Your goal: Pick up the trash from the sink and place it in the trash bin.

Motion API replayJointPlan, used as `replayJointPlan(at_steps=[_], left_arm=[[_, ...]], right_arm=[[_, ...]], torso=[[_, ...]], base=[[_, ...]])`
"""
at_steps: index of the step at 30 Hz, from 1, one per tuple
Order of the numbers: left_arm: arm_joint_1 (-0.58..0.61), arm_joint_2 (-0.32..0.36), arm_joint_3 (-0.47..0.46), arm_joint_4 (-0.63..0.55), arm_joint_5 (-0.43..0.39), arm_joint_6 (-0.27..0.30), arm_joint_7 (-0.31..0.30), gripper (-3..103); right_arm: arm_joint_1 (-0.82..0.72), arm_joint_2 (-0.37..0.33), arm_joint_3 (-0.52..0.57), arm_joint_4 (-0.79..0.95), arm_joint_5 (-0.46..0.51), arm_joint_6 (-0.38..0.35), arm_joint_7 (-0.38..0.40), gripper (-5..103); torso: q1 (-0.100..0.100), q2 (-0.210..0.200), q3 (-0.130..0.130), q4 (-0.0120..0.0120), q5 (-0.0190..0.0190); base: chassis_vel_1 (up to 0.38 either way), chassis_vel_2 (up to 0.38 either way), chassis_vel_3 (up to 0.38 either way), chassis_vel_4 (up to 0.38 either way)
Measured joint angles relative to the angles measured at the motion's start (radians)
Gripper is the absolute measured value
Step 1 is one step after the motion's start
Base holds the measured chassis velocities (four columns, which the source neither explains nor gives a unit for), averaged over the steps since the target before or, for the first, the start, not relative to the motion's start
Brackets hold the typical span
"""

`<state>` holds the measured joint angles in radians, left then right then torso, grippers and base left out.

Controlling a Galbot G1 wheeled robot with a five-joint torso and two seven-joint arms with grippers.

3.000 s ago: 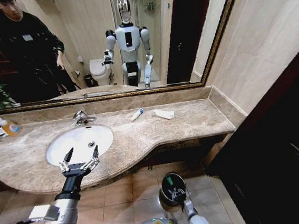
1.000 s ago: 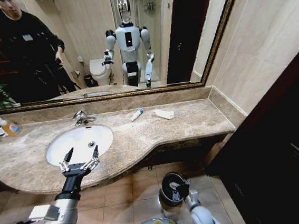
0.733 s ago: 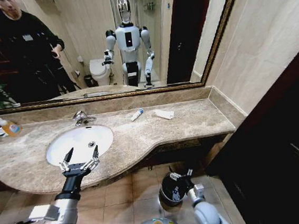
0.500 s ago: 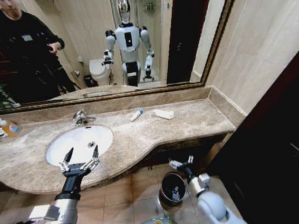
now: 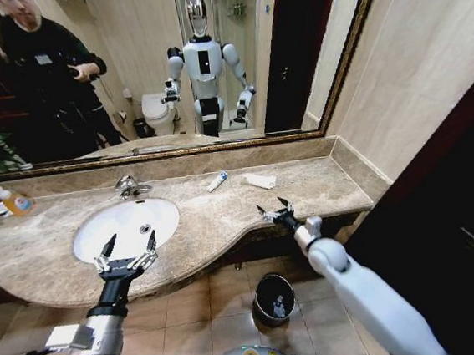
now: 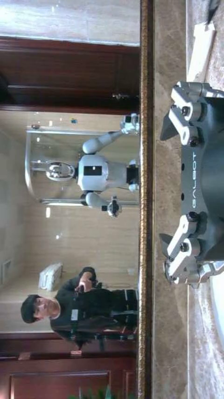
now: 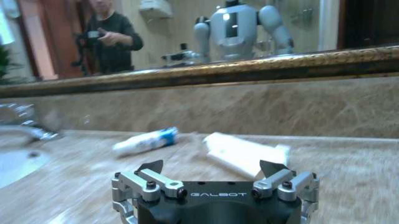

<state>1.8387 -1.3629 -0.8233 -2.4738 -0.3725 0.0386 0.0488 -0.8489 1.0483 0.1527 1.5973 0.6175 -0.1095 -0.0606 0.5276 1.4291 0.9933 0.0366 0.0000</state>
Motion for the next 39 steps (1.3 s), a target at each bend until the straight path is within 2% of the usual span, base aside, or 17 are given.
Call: replayJointPlan(at_steps=[3, 12, 20, 27, 29, 31, 34, 35, 37, 39], left_arm=[[0.0, 0.0, 0.0, 0.0, 0.0, 0.0, 0.0, 100], [0.0, 0.0, 0.0, 0.0, 0.0, 0.0, 0.0, 100], [0.0, 0.0, 0.0, 0.0, 0.0, 0.0, 0.0, 100], [0.0, 0.0, 0.0, 0.0, 0.0, 0.0, 0.0, 100], [0.0, 0.0, 0.0, 0.0, 0.0, 0.0, 0.0, 100], [0.0, 0.0, 0.0, 0.0, 0.0, 0.0, 0.0, 100], [0.0, 0.0, 0.0, 0.0, 0.0, 0.0, 0.0, 100], [0.0, 0.0, 0.0, 0.0, 0.0, 0.0, 0.0, 100], [0.0, 0.0, 0.0, 0.0, 0.0, 0.0, 0.0, 100], [0.0, 0.0, 0.0, 0.0, 0.0, 0.0, 0.0, 100]], right_arm=[[0.146, 0.037, -0.039, -0.159, 0.037, 0.001, 0.002, 100], [0.296, 0.089, -0.067, -0.398, 0.075, 0.005, 0.007, 100], [0.308, 0.092, -0.058, -0.453, 0.086, 0.006, 0.026, 100], [0.299, 0.085, -0.052, -0.468, 0.087, 0.008, 0.0, 100], [0.295, 0.084, -0.052, -0.461, 0.087, 0.009, -0.005, 103], [0.284, 0.083, -0.053, -0.441, 0.087, 0.009, -0.02, 96], [0.281, 0.085, -0.054, -0.433, 0.086, 0.009, -0.024, 93], [0.277, 0.088, -0.055, -0.426, 0.084, 0.009, -0.025, 83], [0.275, 0.089, -0.056, -0.422, 0.081, 0.009, -0.026, 83], [0.27, 0.09, -0.058, -0.417, 0.075, 0.009, -0.028, 72]], torso=[[0.0, 0.0, 0.0, 0.0004, -0.0001], [0.0, 0.0, 0.0, 0.0002, 0.0], [0.0, 0.0, 0.0, 0.0002, 0.0], [0.0, 0.0, 0.0, 0.0001, 0.0], [0.0, 0.0, 0.0, 0.0001, 0.0], [0.0, 0.0, 0.0, 0.0001, 0.0], [0.0, 0.0, 0.0, 0.0001, 0.0], [0.0, 0.0, 0.0, 0.0002, 0.0], [0.0, 0.0, 0.0, 0.0002, 0.0], [0.0, 0.0, 0.0, 0.0002, 0.0]], base=[[0.0, 0.0, 0.0, 0.0], [0.0, 0.0, 0.0, 0.0], [0.0, 0.0, 0.0, 0.0], [0.0, 0.0, 0.0, 0.0], [0.0, 0.0, 0.0, 0.0], [0.0, 0.0, 0.0, 0.0], [0.0, 0.0, 0.0, 0.0], [0.0, 0.0, 0.0, 0.0], [0.0, 0.0, 0.0, 0.0], [0.0, 0.0, 0.0, 0.0]])
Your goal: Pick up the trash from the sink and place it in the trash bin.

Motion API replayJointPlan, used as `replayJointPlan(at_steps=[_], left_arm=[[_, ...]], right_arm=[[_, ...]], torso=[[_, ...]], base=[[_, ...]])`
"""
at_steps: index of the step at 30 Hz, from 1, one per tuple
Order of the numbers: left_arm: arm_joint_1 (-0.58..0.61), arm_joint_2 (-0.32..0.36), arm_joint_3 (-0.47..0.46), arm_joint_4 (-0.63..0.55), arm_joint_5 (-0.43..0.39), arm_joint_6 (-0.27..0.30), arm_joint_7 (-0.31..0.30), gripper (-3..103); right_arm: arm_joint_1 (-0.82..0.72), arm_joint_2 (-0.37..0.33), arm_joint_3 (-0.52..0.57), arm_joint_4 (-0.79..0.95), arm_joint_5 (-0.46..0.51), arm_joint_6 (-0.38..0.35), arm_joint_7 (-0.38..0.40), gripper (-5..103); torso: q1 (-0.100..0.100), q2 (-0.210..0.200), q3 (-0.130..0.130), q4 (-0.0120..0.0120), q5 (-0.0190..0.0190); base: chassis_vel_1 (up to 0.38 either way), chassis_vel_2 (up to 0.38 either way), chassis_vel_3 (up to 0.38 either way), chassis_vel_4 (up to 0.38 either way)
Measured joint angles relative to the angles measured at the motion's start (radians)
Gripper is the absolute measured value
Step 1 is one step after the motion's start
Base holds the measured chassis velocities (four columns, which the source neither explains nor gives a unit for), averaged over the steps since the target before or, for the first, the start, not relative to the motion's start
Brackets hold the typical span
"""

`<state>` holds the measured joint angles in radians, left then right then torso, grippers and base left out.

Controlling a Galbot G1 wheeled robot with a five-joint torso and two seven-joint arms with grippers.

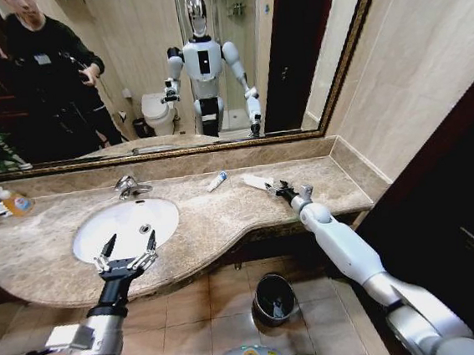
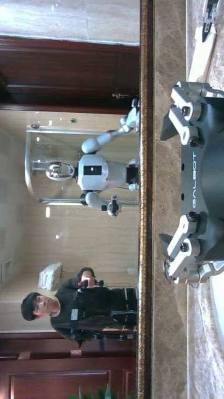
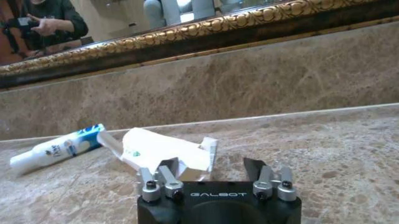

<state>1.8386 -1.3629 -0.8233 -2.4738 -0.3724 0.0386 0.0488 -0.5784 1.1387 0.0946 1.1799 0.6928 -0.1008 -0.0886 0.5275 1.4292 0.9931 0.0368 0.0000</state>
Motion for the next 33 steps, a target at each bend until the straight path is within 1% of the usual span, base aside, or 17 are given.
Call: replayJointPlan(at_steps=[1, 2, 6, 8, 10, 11, 14, 16, 17, 19, 20, 28, 30, 31, 33], left_arm=[[0.0, 0.0, 0.0, 0.0, 0.0, 0.0, 0.0, 100], [0.0, 0.0, 0.0, 0.0, 0.0, 0.0, 0.0, 100], [0.0, 0.0, 0.0, 0.0, 0.0, 0.0, 0.0, 100], [0.0, 0.0, 0.0, 0.0, 0.0, 0.0, 0.0, 100], [0.0, 0.0, 0.0, 0.0, 0.0, 0.0, 0.0, 100], [0.0, 0.0, 0.0, 0.0, 0.0, 0.0, 0.0, 100], [0.0, 0.0, 0.0, 0.0, 0.0, 0.0, 0.0, 100], [0.0, 0.0, 0.0, 0.0, 0.0, 0.0, 0.0, 100], [0.0, 0.0, 0.0, 0.0, 0.0, 0.0, 0.0, 100], [0.0, 0.0, 0.0, 0.0, 0.0, 0.0, 0.0, 100], [0.0, 0.0, 0.0, 0.0, 0.0, 0.0, 0.0, 100], [0.0, 0.0, 0.0, 0.0, 0.0, 0.0, 0.0, 100], [0.0, 0.0, 0.0, 0.0, 0.0, 0.0, 0.0, 100], [0.0, 0.0, 0.0, 0.0, 0.0, 0.0, 0.0, 100], [0.0, 0.0, 0.0, 0.0, 0.0, 0.0, 0.0, 100]], right_arm=[[-0.003, 0.001, -0.001, 0.003, -0.003, 0.0, -0.003, 66], [-0.003, 0.001, -0.001, 0.003, -0.003, 0.0, -0.003, 66], [-0.015, 0.002, -0.004, 0.021, -0.013, 0.005, -0.018, 45], [-0.017, 0.002, -0.004, 0.024, -0.016, 0.007, -0.02, 45], [-0.025, 0.0, -0.005, 0.037, -0.031, 0.016, -0.025, 34], [-0.025, 0.0, -0.005, 0.037, -0.031, 0.016, -0.025, 34], [-0.043, -0.009, -0.005, 0.075, -0.033, 0.017, -0.026, 18], [-0.046, -0.011, -0.005, 0.082, -0.032, 0.018, -0.026, 18], [-0.054, -0.015, -0.005, 0.098, -0.032, 0.018, -0.025, 8], [-0.058, -0.016, -0.006, 0.105, -0.032, 0.019, -0.025, 8], [-0.066, -0.018, -0.007, 0.116, -0.032, 0.02, -0.024, 1], [-0.102, -0.021, -0.005, 0.182, -0.032, 0.023, -0.001, 0], [-0.149, -0.033, 0.011, 0.261, -0.031, 0.025, 0.021, 0], [-0.149, -0.033, 0.011, 0.261, -0.031, 0.025, 0.021, 0], [-0.195, -0.044, 0.027, 0.319, -0.038, 0.037, 0.034, 0]], torso=[[0.0, 0.0, 0.0, 0.0, 0.0], [0.0, 0.0, 0.0, 0.0, 0.0], [0.0, 0.0, 0.0, 0.0, 0.0], [0.0, 0.0, 0.0, 0.0, 0.0], [0.0, 0.0, 0.0, 0.0, 0.0], [0.0, 0.0, 0.0, 0.0, 0.0], [0.0, 0.0, 0.0, 0.0, 0.0], [0.0, 0.0, 0.0, 0.0, 0.0001], [0.0, 0.0, 0.0, 0.0, 0.0], [0.0, 0.0, 0.0, 0.0, 0.0], [0.0, 0.0, 0.0, 0.0, 0.0], [0.0, 0.0, 0.0, 0.0001, 0.0001], [0.0, 0.0, 0.0, 0.0003, -0.0001], [0.0, 0.0, 0.0, 0.0003, -0.0001], [0.0, 0.0, 0.0, 0.0002, 0.0001]], base=[[0.0, 0.0, 0.0, 0.0], [0.0, 0.0, 0.0, 0.0], [0.0, 0.0, 0.0, 0.0], [0.0, 0.0, 0.0, 0.0], [0.0, 0.0, 0.0, 0.0], [0.0, 0.0, 0.0, 0.0], [0.0, 0.0, 0.0, 0.0], [0.0, 0.0, 0.0, 0.0], [0.0, 0.0, 0.0, 0.0], [0.0, 0.0, 0.0, 0.0], [0.0, 0.0, 0.0, 0.0], [0.0, 0.0, 0.0, 0.0], [0.0, 0.0, 0.0, 0.0], [0.0, 0.0, 0.0, 0.0], [0.0, 0.0, 0.0, 0.0]])
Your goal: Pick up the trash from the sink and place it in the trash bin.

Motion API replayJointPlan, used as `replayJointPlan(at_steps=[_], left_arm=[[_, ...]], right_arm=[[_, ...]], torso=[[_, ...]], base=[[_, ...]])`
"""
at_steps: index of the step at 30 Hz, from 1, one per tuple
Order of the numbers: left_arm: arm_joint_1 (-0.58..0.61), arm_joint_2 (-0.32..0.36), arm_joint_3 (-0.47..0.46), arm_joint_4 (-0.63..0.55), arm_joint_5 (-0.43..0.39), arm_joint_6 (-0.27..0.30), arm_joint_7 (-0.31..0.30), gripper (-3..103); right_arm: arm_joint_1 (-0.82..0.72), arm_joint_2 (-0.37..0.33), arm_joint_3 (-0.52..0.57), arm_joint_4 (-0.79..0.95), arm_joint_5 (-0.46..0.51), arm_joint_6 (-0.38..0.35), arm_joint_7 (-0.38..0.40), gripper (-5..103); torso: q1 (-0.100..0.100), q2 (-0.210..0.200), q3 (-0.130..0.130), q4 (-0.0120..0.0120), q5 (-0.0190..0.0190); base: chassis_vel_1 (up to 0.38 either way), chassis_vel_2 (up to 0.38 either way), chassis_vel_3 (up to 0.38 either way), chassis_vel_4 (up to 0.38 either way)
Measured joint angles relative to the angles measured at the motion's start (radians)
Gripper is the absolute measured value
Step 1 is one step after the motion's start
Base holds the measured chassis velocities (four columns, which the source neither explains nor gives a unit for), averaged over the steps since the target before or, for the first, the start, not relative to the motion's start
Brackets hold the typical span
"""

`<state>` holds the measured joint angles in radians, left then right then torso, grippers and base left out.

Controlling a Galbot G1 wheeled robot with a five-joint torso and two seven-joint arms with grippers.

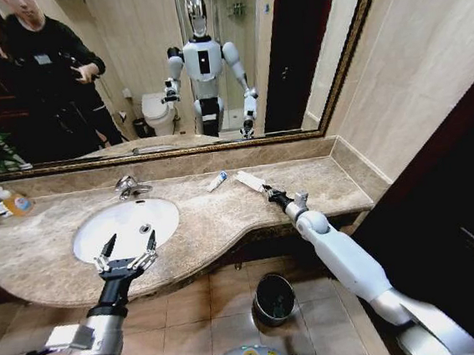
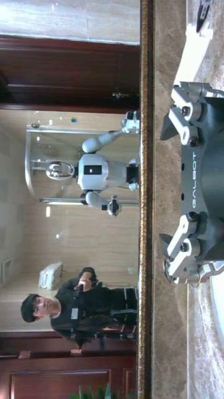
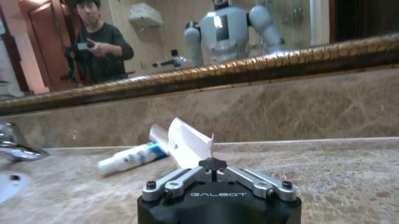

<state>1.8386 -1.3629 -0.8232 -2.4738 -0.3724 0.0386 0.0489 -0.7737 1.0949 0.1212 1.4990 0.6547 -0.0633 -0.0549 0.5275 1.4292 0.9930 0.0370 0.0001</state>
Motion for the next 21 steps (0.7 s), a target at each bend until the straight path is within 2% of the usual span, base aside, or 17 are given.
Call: replayJointPlan(at_steps=[2, 8, 11, 13, 15, 16, 19, 21], left_arm=[[0.0, 0.0, 0.0, 0.0, 0.0, 0.0, 0.0, 100], [0.0, 0.0, 0.0, 0.0, 0.0, 0.0, 0.0, 100], [0.0, 0.0, 0.0, 0.0, 0.0, 0.0, 0.0, 100], [0.0, 0.0, 0.0, 0.0, 0.0, 0.0, 0.0, 100], [0.0, 0.0, 0.0, 0.0, 0.0, 0.0, 0.0, 100], [0.0, 0.0, 0.0, 0.0, 0.0, 0.0, 0.0, 100], [0.0, 0.0, 0.0, 0.0, 0.0, 0.0, 0.0, 100], [0.0, 0.0, 0.0, 0.0, 0.0, 0.0, 0.0, 100]], right_arm=[[-0.096, -0.026, 0.033, 0.11, -0.022, 0.017, 0.024, 0], [-0.228, -0.065, 0.075, 0.296, -0.023, 0.006, 0.083, 0], [-0.411, -0.079, 0.164, 0.474, -0.03, 0.001, 0.108, 0], [-0.452, -0.079, 0.184, 0.501, -0.034, 0.001, 0.109, 0], [-0.621, -0.073, 0.276, 0.591, -0.071, 0.011, 0.095, 0], [-0.621, -0.073, 0.276, 0.591, -0.071, 0.011, 0.095, 0], [-0.83, -0.037, 0.379, 0.672, -0.144, 0.065, 0.053, 0], [-0.88, -0.025, 0.394, 0.686, -0.16, 0.081, 0.045, 0]], torso=[[0.0, 0.0, 0.0, -0.0003, 0.0001], [0.0, 0.0, 0.0, 0.0, 0.0], [0.0, 0.0, 0.0, -0.0001, -0.0001], [0.0, 0.0, 0.0, 0.0, -0.0002], [0.0, 0.0, 0.0, -0.0004, -0.0001], [0.0, 0.0, 0.0, -0.0004, -0.0001], [0.0, 0.0, 0.0, -0.0004, 0.0], [0.0, 0.0, 0.0, -0.0003, -0.0001]], base=[[0.0, 0.0, 0.0, 0.0], [0.0, 0.0, 0.0, 0.0], [0.0, 0.0, 0.0, 0.0], [0.0, 0.0, 0.0, 0.0], [0.0, 0.0, 0.0, 0.0], [0.0, 0.0, 0.0, 0.0], [0.0, 0.0, 0.0, 0.0], [0.0, 0.0, 0.0, 0.0]])
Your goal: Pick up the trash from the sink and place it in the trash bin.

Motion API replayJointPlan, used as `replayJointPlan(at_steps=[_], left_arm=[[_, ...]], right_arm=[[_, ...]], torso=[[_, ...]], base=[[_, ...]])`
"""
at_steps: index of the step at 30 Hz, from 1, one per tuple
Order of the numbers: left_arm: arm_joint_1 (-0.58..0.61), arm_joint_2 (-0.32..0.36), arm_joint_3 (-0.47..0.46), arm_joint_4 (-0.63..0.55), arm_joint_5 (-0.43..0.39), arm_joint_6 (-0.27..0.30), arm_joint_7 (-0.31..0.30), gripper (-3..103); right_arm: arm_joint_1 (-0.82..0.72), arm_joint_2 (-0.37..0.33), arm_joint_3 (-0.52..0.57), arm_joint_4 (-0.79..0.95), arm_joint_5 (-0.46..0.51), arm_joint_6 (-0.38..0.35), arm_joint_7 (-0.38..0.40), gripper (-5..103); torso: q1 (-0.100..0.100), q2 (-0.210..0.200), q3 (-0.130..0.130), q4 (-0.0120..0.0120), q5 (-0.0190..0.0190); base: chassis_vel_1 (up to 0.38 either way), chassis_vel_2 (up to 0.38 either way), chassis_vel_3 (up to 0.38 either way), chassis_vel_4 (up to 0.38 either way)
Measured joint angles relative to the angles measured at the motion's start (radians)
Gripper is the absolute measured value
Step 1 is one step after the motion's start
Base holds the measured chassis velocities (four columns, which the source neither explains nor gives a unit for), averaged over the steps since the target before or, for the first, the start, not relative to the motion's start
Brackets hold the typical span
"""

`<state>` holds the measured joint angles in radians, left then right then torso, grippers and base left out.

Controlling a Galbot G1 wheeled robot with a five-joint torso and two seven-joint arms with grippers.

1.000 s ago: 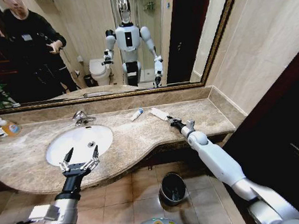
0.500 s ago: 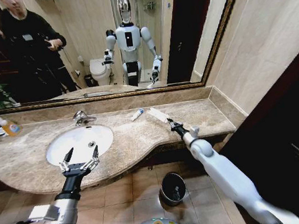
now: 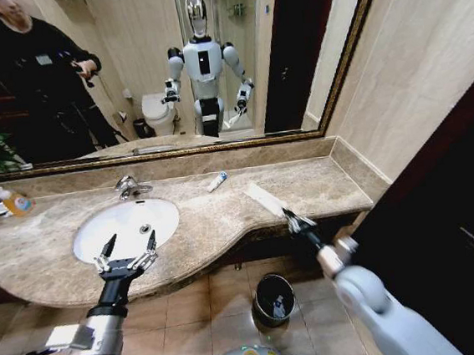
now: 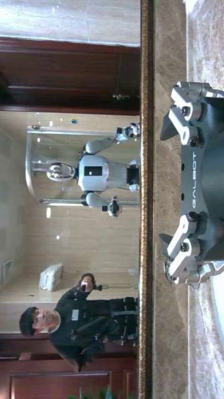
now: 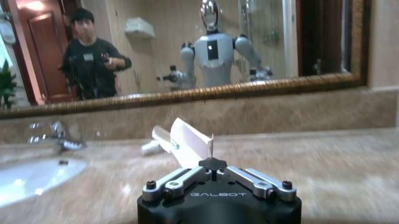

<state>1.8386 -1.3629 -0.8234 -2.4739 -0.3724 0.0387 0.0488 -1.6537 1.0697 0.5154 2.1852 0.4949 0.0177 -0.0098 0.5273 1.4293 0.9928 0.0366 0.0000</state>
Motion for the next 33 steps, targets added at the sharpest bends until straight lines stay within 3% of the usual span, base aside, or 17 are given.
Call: replayJointPlan(at_steps=[6, 14, 21, 32, 33], left_arm=[[0.0, 0.0, 0.0, 0.0, 0.0, 0.0, 0.0, 100], [0.0, 0.0, 0.0, 0.0, 0.0, 0.0, 0.0, 100], [0.0, 0.0, 0.0, 0.0, 0.0, 0.0, 0.0, 100], [0.0, 0.0, 0.0, 0.0, 0.0, 0.0, 0.0, 100], [0.0, 0.0, 0.0, 0.0, 0.0, 0.0, 0.0, 100]], right_arm=[[-0.191, 0.061, 0.015, -0.005, -0.108, 0.103, -0.043, 0], [-0.191, 0.112, -0.018, -0.187, -0.221, 0.153, -0.066, 0], [0.014, 0.178, -0.083, -0.586, -0.307, 0.173, -0.072, 0], [0.234, 0.234, -0.078, -0.986, -0.379, 0.227, -0.098, 0], [0.269, 0.249, -0.071, -1.071, -0.396, 0.257, -0.099, 0]], torso=[[0.0, 0.0, 0.0, 0.0002, -0.0002], [0.0, 0.0, 0.0, 0.0001, 0.0], [0.0, 0.0, 0.0, 0.0003, 0.0001], [0.0, 0.0, 0.0, 0.0002, -0.0002], [0.0, 0.0, 0.0, 0.0002, 0.0002]], base=[[0.0, 0.0, 0.0, 0.0], [0.0, 0.0, 0.0, 0.0], [0.0, 0.0, 0.0, 0.0], [0.0, 0.0, 0.0, 0.0], [0.0, 0.0, 0.0, 0.0]])
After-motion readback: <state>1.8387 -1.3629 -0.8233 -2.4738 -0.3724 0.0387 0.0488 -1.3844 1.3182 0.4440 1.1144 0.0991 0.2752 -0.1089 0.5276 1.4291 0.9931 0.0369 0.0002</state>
